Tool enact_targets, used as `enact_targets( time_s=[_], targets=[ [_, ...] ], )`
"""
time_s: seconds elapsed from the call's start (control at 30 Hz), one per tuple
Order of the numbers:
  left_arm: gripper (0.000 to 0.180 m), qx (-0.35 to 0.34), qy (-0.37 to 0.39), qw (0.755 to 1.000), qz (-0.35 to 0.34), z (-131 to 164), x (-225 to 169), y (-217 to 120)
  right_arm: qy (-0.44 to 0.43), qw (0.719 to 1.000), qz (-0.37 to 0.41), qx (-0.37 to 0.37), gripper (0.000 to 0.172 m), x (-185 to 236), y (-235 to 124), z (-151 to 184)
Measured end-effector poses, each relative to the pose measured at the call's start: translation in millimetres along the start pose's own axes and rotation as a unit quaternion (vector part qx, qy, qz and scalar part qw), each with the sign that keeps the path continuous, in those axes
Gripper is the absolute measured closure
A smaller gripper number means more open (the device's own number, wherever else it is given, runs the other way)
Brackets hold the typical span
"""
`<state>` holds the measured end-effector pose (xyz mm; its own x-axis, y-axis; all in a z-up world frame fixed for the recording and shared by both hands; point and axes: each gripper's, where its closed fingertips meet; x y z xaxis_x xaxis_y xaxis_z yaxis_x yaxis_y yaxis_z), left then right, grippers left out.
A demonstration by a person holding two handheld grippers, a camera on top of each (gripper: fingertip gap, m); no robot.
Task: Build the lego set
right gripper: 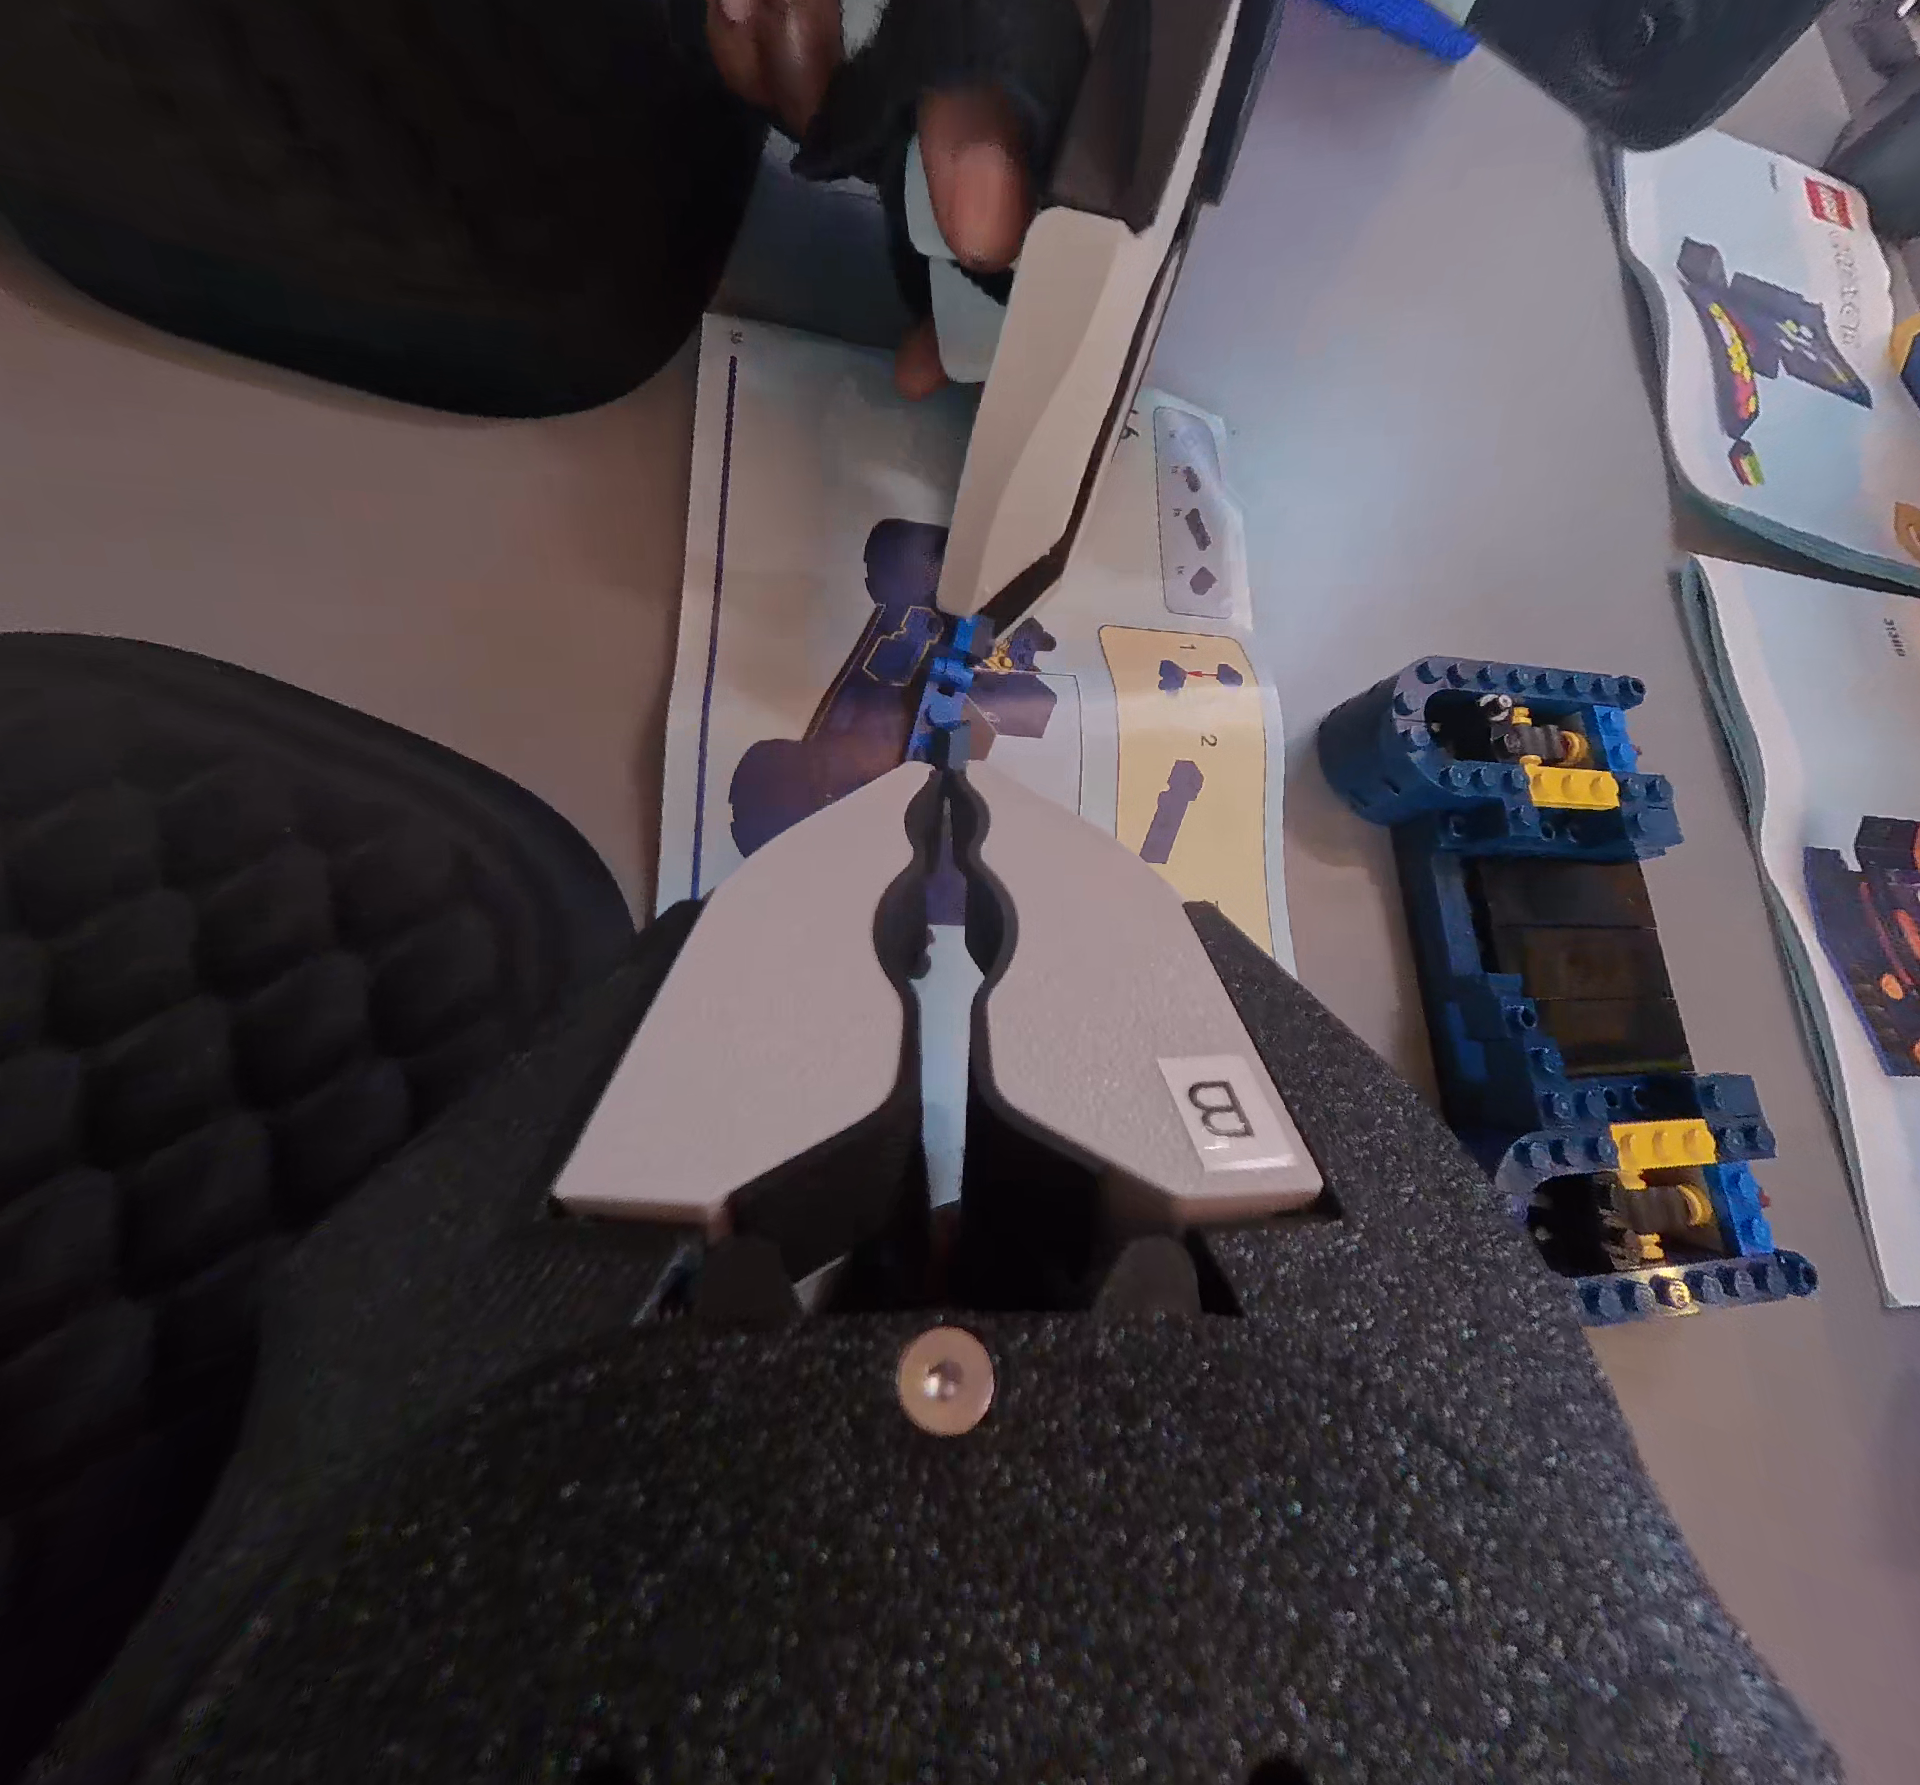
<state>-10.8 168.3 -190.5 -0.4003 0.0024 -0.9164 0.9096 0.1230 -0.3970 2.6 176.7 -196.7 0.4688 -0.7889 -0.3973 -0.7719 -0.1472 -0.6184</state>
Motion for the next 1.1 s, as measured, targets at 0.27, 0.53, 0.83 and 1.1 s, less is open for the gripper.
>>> enact_targets(
  time_s=[0.27, 0.53, 0.83, 1.1],
  targets=[
    [0.139, -0.009, 0.344, 0.915, -0.209, -9, 17, -23, 0.046, 0.998, 0.016, 0.036, 0.171, -2, -3, -6],
    [0.15, 0.111, 0.548, 0.812, -0.168, 1, 13, -10, 0.108, 0.992, 0.035, 0.046, 0.171, -2, -5, -16],
    [0.171, 0.09, 0.601, 0.774, -0.178, 3, 19, -2, 0.102, 0.992, 0.018, 0.072, 0.171, -1, 7, -21],
    [0.171, 0.1, 0.457, 0.84, -0.276, 17, 30, -24, 0.016, 0.993, 0.017, 0.114, 0.171, -1, 13, -23]
  ],
)
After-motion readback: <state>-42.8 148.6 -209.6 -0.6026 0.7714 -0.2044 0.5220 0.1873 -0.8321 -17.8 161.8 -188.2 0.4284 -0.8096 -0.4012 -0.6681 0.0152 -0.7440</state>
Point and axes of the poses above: each gripper's, where its closed fingertips meet, y out along the fingers, z out of its underside, x = y × z across the jaws, and after that the axes turned 12 degrees about -y, right-handed
